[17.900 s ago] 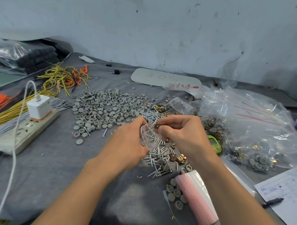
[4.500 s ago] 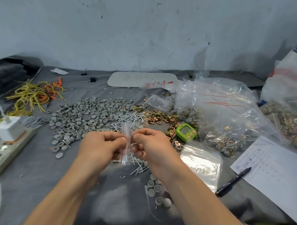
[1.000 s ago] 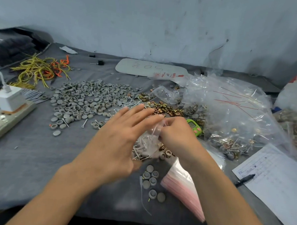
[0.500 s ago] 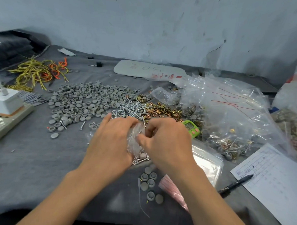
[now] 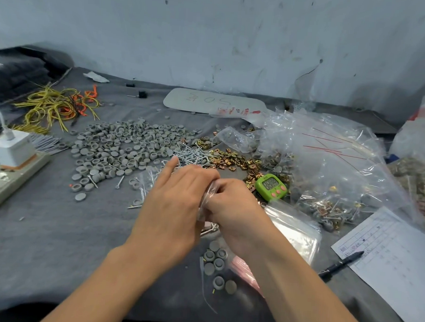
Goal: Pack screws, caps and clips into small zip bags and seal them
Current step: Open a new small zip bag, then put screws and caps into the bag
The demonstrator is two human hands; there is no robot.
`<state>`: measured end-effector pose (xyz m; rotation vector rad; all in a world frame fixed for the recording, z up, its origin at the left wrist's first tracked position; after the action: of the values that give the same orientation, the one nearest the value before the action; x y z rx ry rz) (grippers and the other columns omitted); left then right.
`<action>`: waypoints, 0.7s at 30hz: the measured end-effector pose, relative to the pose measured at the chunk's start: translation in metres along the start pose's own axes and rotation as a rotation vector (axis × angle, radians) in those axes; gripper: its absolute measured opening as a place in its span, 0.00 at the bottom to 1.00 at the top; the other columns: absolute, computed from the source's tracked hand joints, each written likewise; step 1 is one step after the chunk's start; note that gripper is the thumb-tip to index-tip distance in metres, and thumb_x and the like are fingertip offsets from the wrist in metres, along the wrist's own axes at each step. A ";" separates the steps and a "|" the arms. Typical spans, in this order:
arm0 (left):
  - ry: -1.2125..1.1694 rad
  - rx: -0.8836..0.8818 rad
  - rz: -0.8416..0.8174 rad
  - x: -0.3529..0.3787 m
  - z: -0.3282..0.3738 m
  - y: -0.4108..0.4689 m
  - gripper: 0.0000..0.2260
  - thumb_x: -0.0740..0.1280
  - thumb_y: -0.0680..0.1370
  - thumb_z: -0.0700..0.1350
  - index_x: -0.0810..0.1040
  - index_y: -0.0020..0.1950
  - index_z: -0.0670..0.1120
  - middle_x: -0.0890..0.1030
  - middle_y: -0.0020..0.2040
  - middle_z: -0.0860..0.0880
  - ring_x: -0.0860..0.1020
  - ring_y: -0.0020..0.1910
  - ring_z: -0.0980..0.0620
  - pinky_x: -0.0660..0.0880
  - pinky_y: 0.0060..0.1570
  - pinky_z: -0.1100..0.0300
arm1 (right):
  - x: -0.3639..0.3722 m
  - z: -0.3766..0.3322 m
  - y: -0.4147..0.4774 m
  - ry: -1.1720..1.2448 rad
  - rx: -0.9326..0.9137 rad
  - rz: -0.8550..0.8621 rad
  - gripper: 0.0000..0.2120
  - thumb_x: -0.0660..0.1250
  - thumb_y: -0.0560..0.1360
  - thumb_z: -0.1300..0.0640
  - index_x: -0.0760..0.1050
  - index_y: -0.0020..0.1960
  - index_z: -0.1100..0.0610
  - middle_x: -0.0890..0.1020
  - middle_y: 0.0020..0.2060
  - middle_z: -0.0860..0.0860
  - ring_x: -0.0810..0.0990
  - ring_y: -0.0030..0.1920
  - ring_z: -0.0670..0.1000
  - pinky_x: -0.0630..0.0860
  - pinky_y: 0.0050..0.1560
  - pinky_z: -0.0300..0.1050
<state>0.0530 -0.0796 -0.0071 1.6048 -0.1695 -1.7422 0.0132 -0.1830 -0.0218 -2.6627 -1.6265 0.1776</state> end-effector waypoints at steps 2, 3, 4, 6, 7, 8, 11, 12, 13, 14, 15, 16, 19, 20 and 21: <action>0.005 -0.002 0.002 -0.002 0.000 0.000 0.33 0.77 0.61 0.37 0.75 0.65 0.48 0.79 0.59 0.52 0.76 0.63 0.50 0.56 0.79 0.49 | 0.002 0.000 0.000 0.048 -0.007 -0.069 0.16 0.63 0.71 0.77 0.79 0.36 0.59 0.75 0.34 0.59 0.73 0.35 0.53 0.70 0.39 0.51; 0.002 -0.007 0.002 -0.003 -0.001 0.000 0.33 0.78 0.61 0.38 0.75 0.65 0.48 0.79 0.60 0.52 0.76 0.64 0.50 0.56 0.79 0.49 | 0.003 -0.002 -0.001 0.075 -0.022 -0.130 0.12 0.64 0.73 0.76 0.80 0.42 0.62 0.75 0.35 0.59 0.74 0.35 0.52 0.72 0.38 0.48; -0.001 -0.011 -0.001 -0.004 -0.002 0.001 0.33 0.79 0.61 0.39 0.75 0.65 0.49 0.79 0.61 0.52 0.75 0.65 0.50 0.55 0.79 0.49 | 0.005 -0.005 -0.003 0.098 -0.035 -0.195 0.10 0.64 0.75 0.76 0.80 0.47 0.64 0.76 0.37 0.59 0.75 0.35 0.50 0.73 0.37 0.45; -0.001 -0.009 -0.013 -0.004 -0.005 0.001 0.34 0.81 0.62 0.43 0.74 0.66 0.50 0.78 0.63 0.52 0.74 0.68 0.50 0.55 0.79 0.50 | 0.005 -0.010 -0.007 0.146 -0.030 -0.308 0.10 0.63 0.77 0.75 0.78 0.51 0.64 0.77 0.39 0.57 0.77 0.36 0.48 0.75 0.37 0.40; 0.002 -0.004 -0.016 -0.005 -0.007 0.001 0.34 0.81 0.62 0.45 0.74 0.66 0.50 0.78 0.63 0.53 0.74 0.68 0.50 0.54 0.79 0.50 | 0.004 -0.012 -0.009 0.167 -0.017 -0.345 0.10 0.62 0.78 0.75 0.77 0.49 0.63 0.79 0.38 0.55 0.78 0.35 0.46 0.75 0.36 0.38; -0.001 0.002 -0.015 -0.005 -0.009 0.001 0.33 0.80 0.63 0.48 0.74 0.66 0.51 0.78 0.63 0.53 0.74 0.68 0.51 0.54 0.79 0.51 | 0.003 -0.014 -0.010 0.176 0.000 -0.368 0.11 0.62 0.78 0.75 0.77 0.46 0.61 0.79 0.34 0.52 0.78 0.31 0.45 0.73 0.32 0.36; -0.045 0.010 0.006 -0.006 -0.010 0.000 0.25 0.73 0.67 0.51 0.75 0.63 0.52 0.80 0.59 0.55 0.76 0.65 0.54 0.52 0.79 0.54 | -0.004 -0.013 -0.009 0.165 0.092 -0.347 0.21 0.61 0.78 0.72 0.71 0.30 0.54 0.67 0.23 0.48 0.63 0.21 0.44 0.55 0.24 0.36; -0.062 0.010 0.012 -0.007 -0.009 -0.001 0.23 0.70 0.68 0.51 0.76 0.63 0.52 0.80 0.58 0.56 0.76 0.63 0.54 0.52 0.79 0.54 | -0.004 -0.012 -0.008 0.144 0.105 -0.334 0.23 0.61 0.77 0.72 0.69 0.27 0.54 0.64 0.23 0.48 0.60 0.20 0.44 0.54 0.24 0.36; -0.078 0.009 0.015 -0.007 -0.009 -0.002 0.22 0.67 0.69 0.51 0.76 0.62 0.52 0.81 0.57 0.56 0.77 0.62 0.55 0.53 0.79 0.54 | -0.004 -0.012 -0.008 0.116 0.104 -0.333 0.24 0.60 0.77 0.72 0.68 0.26 0.54 0.64 0.22 0.49 0.60 0.20 0.44 0.55 0.23 0.35; -0.093 0.009 0.017 -0.007 -0.008 -0.002 0.21 0.65 0.69 0.51 0.77 0.62 0.51 0.81 0.56 0.57 0.77 0.61 0.56 0.53 0.79 0.53 | -0.002 -0.012 -0.009 0.077 0.093 -0.350 0.24 0.59 0.76 0.73 0.69 0.25 0.54 0.66 0.22 0.49 0.62 0.19 0.44 0.58 0.22 0.34; -0.103 0.009 0.019 -0.006 -0.009 -0.002 0.21 0.65 0.68 0.51 0.77 0.61 0.51 0.81 0.55 0.57 0.78 0.60 0.57 0.54 0.79 0.53 | 0.001 -0.013 -0.010 0.024 0.078 -0.372 0.24 0.59 0.76 0.74 0.71 0.26 0.55 0.69 0.21 0.49 0.65 0.19 0.43 0.61 0.21 0.32; -0.108 0.010 0.022 -0.007 -0.009 -0.003 0.21 0.66 0.68 0.50 0.77 0.61 0.51 0.81 0.54 0.57 0.78 0.59 0.57 0.54 0.79 0.53 | 0.004 -0.013 -0.012 -0.047 0.058 -0.384 0.23 0.59 0.76 0.75 0.72 0.28 0.56 0.72 0.22 0.48 0.68 0.20 0.42 0.64 0.23 0.31; -0.117 -0.002 0.019 -0.004 -0.010 -0.005 0.25 0.73 0.64 0.44 0.78 0.62 0.49 0.81 0.54 0.56 0.78 0.57 0.57 0.56 0.79 0.52 | 0.006 -0.012 -0.010 -0.332 -0.030 -0.310 0.17 0.60 0.76 0.72 0.72 0.33 0.56 0.75 0.25 0.47 0.71 0.26 0.44 0.70 0.30 0.39; -0.127 -0.015 0.016 -0.003 -0.010 -0.005 0.28 0.75 0.62 0.42 0.78 0.62 0.48 0.82 0.55 0.55 0.79 0.58 0.56 0.56 0.79 0.53 | 0.006 -0.012 -0.008 -0.441 -0.067 -0.269 0.14 0.61 0.76 0.69 0.72 0.35 0.55 0.75 0.26 0.47 0.72 0.28 0.47 0.71 0.32 0.45; -0.140 -0.026 0.017 -0.003 -0.008 -0.006 0.29 0.76 0.61 0.39 0.78 0.62 0.47 0.82 0.55 0.54 0.79 0.58 0.55 0.56 0.79 0.53 | 0.007 -0.012 -0.006 -0.529 -0.095 -0.230 0.13 0.62 0.75 0.67 0.71 0.35 0.54 0.75 0.28 0.48 0.73 0.30 0.50 0.72 0.33 0.48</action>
<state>0.0580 -0.0711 -0.0099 1.4596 -0.2255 -1.8367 0.0123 -0.1734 -0.0098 -2.6077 -2.1056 0.8821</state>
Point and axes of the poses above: each hand's wrist, its own y-axis towards the middle knuckle, its own x-axis out of the palm, z = x × y, the point moved 4 cm from there along y, towards the middle knuckle
